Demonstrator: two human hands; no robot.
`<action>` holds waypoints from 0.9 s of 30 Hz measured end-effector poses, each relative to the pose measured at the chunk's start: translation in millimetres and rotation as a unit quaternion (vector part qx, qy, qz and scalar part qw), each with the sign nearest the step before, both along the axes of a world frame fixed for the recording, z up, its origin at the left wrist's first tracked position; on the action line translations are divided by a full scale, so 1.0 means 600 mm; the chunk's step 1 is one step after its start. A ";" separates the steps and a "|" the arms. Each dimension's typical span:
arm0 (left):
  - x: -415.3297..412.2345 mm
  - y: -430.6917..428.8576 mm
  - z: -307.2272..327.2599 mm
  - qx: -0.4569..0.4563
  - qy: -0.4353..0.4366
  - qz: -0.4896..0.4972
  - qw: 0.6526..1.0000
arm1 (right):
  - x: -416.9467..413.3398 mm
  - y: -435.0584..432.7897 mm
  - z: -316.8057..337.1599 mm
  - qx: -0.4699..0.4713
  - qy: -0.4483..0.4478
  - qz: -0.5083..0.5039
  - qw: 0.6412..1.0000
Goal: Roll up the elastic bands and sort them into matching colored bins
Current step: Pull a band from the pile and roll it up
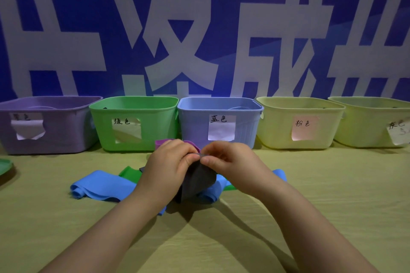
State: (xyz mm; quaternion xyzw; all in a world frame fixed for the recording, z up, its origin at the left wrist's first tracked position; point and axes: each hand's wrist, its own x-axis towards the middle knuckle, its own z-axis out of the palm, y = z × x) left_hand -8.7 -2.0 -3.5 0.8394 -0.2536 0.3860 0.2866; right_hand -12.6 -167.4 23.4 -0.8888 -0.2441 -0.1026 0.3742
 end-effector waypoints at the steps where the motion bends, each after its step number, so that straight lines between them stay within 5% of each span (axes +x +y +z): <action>1: 0.000 0.000 -0.001 0.002 0.004 -0.002 1.000 | 0.001 0.000 0.000 0.006 -0.006 -0.007 1.000; 13: -0.006 -0.013 -0.005 -0.142 0.136 -0.069 0.978 | -0.004 -0.004 0.007 -0.031 -0.037 -0.021 0.999; 20: -0.008 -0.011 -0.002 -0.040 0.068 -0.035 0.996 | -0.005 -0.007 0.009 -0.037 0.006 -0.008 0.999; 27: 0.001 0.002 0.007 -0.004 0.089 -0.012 0.996 | 0.001 0.000 0.001 -0.015 -0.006 0.002 1.000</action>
